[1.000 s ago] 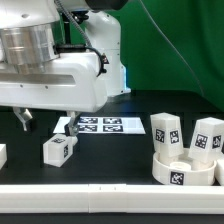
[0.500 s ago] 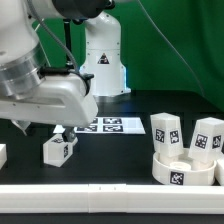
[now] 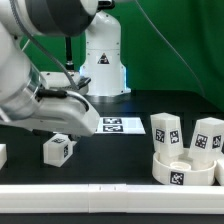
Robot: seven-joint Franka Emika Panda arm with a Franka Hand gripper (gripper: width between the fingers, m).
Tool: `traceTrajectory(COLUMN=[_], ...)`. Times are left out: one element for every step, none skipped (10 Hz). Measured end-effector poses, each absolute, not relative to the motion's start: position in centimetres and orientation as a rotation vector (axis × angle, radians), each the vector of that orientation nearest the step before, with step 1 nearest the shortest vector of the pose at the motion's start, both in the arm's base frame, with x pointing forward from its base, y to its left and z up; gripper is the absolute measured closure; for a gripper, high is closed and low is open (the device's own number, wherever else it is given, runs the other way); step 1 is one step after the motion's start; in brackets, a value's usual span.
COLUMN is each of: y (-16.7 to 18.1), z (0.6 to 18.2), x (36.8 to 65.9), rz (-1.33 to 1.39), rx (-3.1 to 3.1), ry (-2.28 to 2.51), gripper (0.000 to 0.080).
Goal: Assemble stool
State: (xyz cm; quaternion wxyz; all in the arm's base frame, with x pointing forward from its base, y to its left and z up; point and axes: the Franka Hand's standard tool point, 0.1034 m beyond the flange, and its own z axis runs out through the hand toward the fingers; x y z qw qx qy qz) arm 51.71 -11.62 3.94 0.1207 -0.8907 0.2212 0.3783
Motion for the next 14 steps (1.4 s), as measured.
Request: traceTrajectory(y=[-11.8,-12.0,-12.0,-12.0,-12.0,-12.0,-12.0,-11.9,-11.7,-11.7,-11.7,-11.7,-11.8,-12.1], z=[3.6,3.1,3.1,3.1,3.1,2.9,2.5,2.1,2.0,1.9,1.9,2.2,2.1,1.6], x=[51.8,52.3,52.3,52.2,52.2,52.2,52.1,52.2,52.0,51.8,51.9,51.5,51.1,51.4], rz=[1.169,1.153,1.151,1.152,1.153,1.153,1.153,1.149,1.157,1.17,1.168,1.207,1.276,1.302], rx=[-2.569,-2.579,-2.58,-2.579,-2.579,-2.58,-2.581,-2.584,-2.58,-2.573,-2.574,-2.548,-2.505,-2.491], ry=[0.632,0.623,0.618,0.618,0.618,0.618,0.619,0.617,0.613,0.613,0.614,0.609,0.597,0.588], gripper=[0.0151,0.0151,0.0151,0.0151,0.0151,0.0151,0.0151,0.0151,0.0151,0.0151,0.0151,0.0151,0.0151,0.0151])
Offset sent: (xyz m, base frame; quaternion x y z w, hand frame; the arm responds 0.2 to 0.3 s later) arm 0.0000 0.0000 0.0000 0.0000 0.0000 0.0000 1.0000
